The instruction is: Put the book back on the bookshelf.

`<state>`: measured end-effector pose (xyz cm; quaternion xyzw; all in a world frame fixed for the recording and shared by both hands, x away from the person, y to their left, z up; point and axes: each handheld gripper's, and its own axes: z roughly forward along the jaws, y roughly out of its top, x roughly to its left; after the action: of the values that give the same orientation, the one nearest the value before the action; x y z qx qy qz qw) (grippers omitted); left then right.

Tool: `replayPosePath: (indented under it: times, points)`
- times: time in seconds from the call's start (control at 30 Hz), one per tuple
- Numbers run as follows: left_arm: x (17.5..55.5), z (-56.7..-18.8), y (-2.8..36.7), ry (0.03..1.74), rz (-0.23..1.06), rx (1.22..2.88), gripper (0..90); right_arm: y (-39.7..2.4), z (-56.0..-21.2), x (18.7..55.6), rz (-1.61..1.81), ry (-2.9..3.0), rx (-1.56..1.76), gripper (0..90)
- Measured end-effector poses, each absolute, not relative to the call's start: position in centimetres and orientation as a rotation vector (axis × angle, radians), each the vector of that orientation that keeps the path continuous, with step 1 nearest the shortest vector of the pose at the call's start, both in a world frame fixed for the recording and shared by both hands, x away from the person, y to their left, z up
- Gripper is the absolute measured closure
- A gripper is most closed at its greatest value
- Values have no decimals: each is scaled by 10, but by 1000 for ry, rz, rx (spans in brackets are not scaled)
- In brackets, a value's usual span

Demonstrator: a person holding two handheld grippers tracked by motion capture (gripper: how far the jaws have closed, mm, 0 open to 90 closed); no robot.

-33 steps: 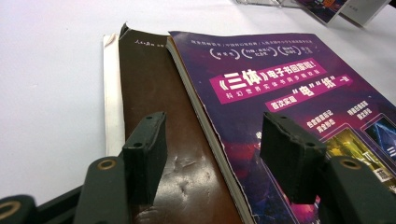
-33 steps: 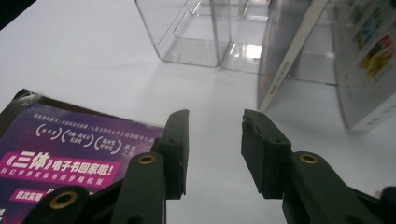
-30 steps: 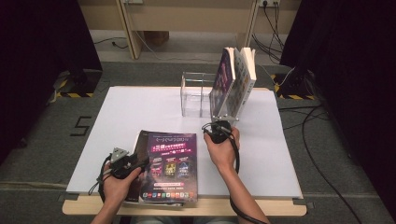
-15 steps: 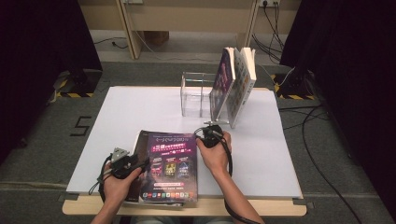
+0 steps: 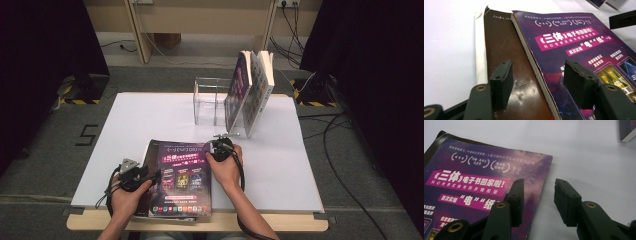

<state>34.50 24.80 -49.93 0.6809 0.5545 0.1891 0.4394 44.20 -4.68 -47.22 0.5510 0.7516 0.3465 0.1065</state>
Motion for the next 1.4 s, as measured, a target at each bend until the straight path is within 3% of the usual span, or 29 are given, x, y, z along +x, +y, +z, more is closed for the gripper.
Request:
replayPosePath:
  times: [1.17,1.4]
  points:
    - [346,-501,237,1396,329,1664,461,-40,-480,438,1071,2243,1696,578]
    - [348,-498,235,1467,298,1618,488,-40,-481,437,1080,2230,1698,577]
